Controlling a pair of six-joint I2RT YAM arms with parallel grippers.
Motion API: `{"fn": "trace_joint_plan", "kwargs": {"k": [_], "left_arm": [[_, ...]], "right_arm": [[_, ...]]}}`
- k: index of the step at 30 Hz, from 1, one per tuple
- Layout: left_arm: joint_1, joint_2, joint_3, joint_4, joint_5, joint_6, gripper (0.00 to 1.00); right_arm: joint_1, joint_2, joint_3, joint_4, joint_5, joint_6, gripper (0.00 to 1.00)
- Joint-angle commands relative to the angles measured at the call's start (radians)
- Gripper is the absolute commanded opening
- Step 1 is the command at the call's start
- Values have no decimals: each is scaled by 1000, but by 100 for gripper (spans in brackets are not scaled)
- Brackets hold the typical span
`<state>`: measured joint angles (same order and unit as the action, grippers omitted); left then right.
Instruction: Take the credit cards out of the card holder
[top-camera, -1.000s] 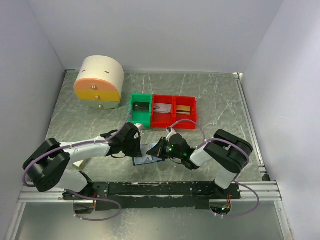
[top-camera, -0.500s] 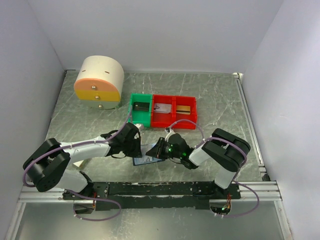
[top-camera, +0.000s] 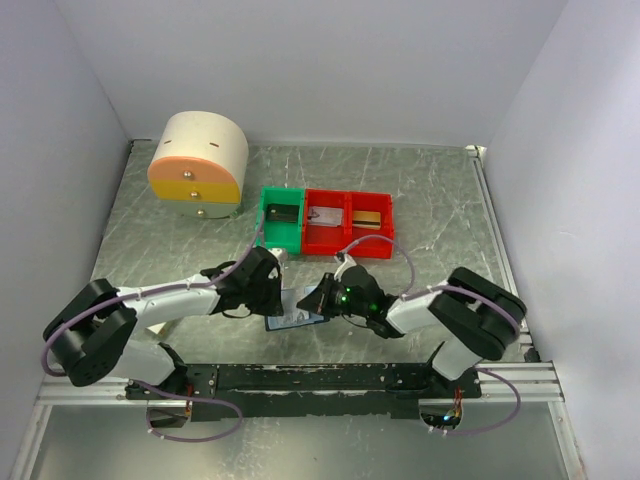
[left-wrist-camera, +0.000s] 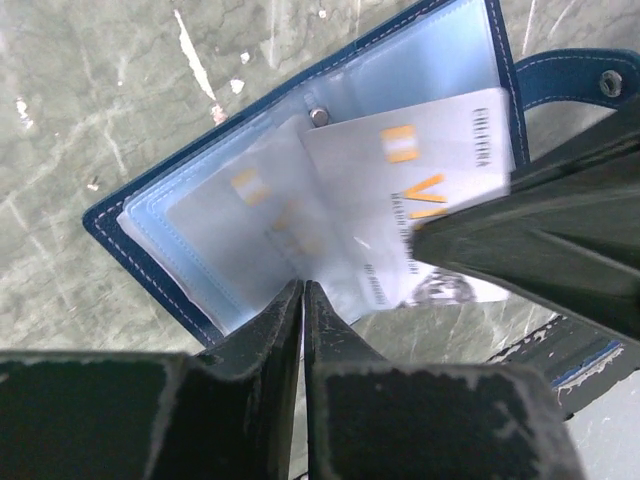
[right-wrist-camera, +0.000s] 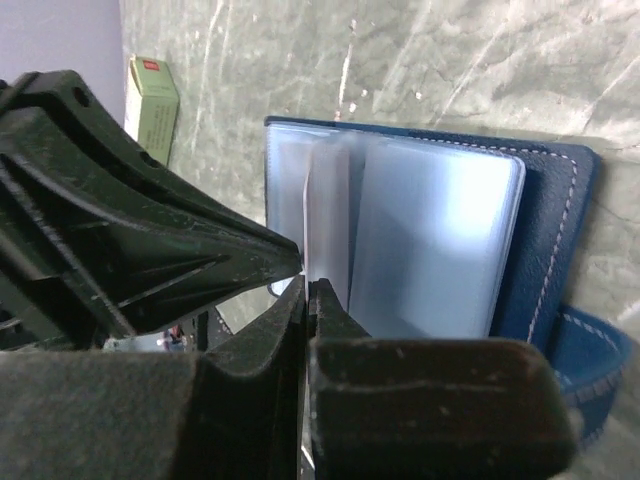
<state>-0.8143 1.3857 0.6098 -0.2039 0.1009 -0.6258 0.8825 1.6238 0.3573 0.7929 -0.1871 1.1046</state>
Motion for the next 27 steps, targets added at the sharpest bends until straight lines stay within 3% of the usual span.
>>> {"fn": "trace_joint_plan", "kwargs": {"k": [1,8,13,17,20,27], "left_arm": [[-8,-59,-13,-37,-60,3,18],[-11,-167,-21,-53,-88,7,31],[-11,-284,29,-160,-164,19,48],[-11,-387,82,-263,-242,13,72],[-9,-437,136,-295,-270,21,99],[-8,-396,355,-561,-542,115,100]], "right_arm": [[-5,-160,-12,-152,82,-105,0],[-1,-376,17,-440,168,-241,0],[27,-445,25,-468,181,-308,0],[106,-472,46,-456,243,-386,0],[196,-476,62,-434,337,-450,0],[342,-522,54,-384,538,-639,0]]}}
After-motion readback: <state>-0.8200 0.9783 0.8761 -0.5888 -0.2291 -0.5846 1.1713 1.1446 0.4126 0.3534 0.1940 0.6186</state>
